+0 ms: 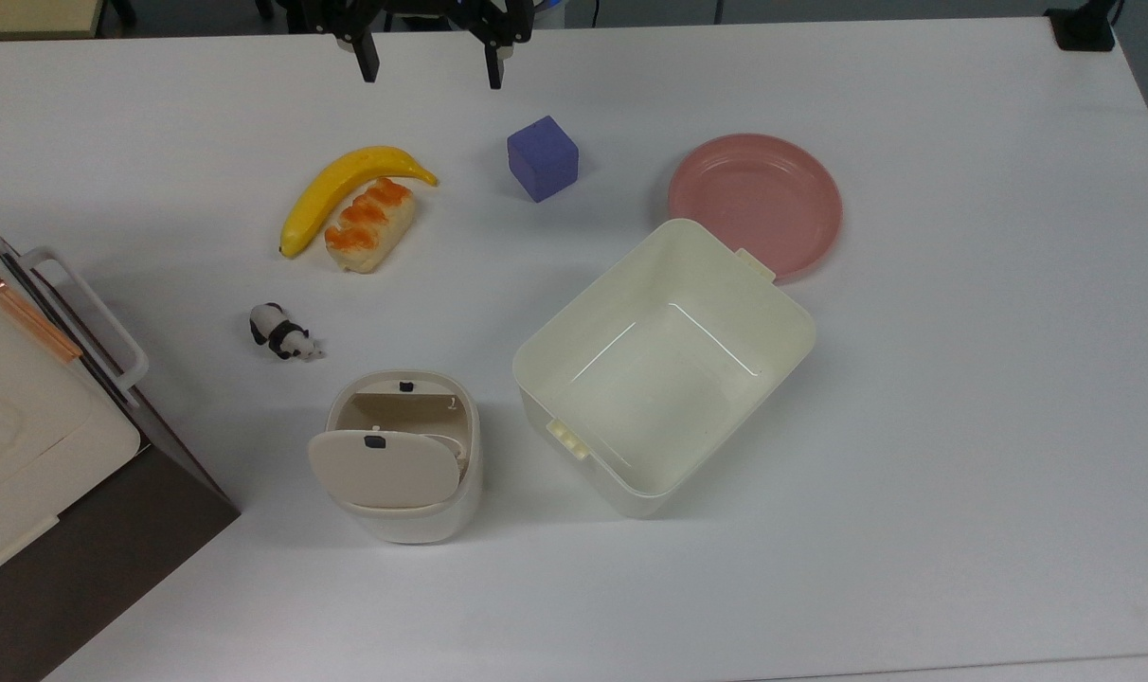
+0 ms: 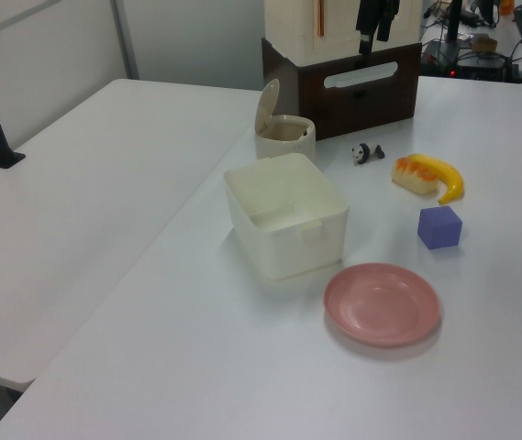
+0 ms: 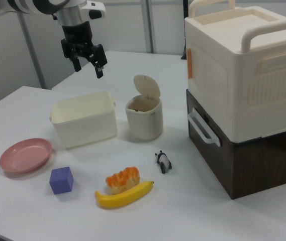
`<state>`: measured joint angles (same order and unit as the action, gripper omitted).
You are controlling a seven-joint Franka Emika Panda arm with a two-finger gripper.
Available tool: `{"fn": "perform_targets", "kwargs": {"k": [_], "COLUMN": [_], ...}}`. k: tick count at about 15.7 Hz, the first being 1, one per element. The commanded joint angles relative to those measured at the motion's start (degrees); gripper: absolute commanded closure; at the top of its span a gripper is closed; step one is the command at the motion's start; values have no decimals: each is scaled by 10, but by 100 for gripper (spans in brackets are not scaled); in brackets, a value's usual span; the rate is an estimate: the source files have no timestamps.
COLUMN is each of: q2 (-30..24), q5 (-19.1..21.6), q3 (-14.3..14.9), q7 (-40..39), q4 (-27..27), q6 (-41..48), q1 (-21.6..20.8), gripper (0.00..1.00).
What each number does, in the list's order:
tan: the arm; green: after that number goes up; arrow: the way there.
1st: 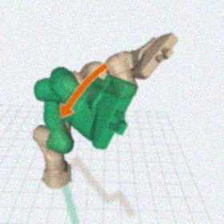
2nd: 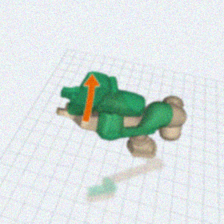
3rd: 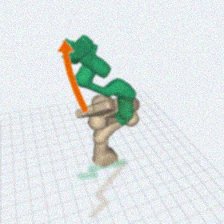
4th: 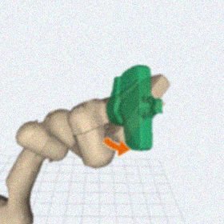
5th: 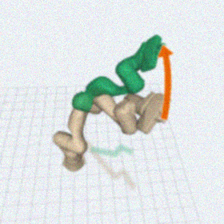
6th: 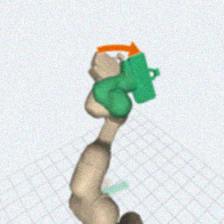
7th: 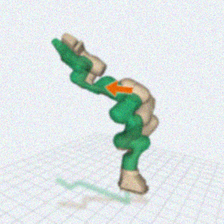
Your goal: Close the trash can
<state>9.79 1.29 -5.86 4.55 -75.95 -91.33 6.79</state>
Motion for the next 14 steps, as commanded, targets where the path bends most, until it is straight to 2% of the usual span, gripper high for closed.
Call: {"fn": "perform_targets", "kwargs": {"k": [1,8,10,11,12,13,14], "q2": [-12,-11,-11,-11,-8,-6,0], "q5": [6,5,4,3,3,4,2], "q3": [6,6,7,7,6,7,6], "q7": [-19,-18,-18,-18,-16,-14,-11], "q4": [-17,-17,-17,-17,-17,-17,-17], "q6": [-12,-15,-16,-17,-24,-39,-60], "q1": [-1,-1,-1,-1,-1,-1,-1], "gripper": [0,0,11,27,56,77,87]}}
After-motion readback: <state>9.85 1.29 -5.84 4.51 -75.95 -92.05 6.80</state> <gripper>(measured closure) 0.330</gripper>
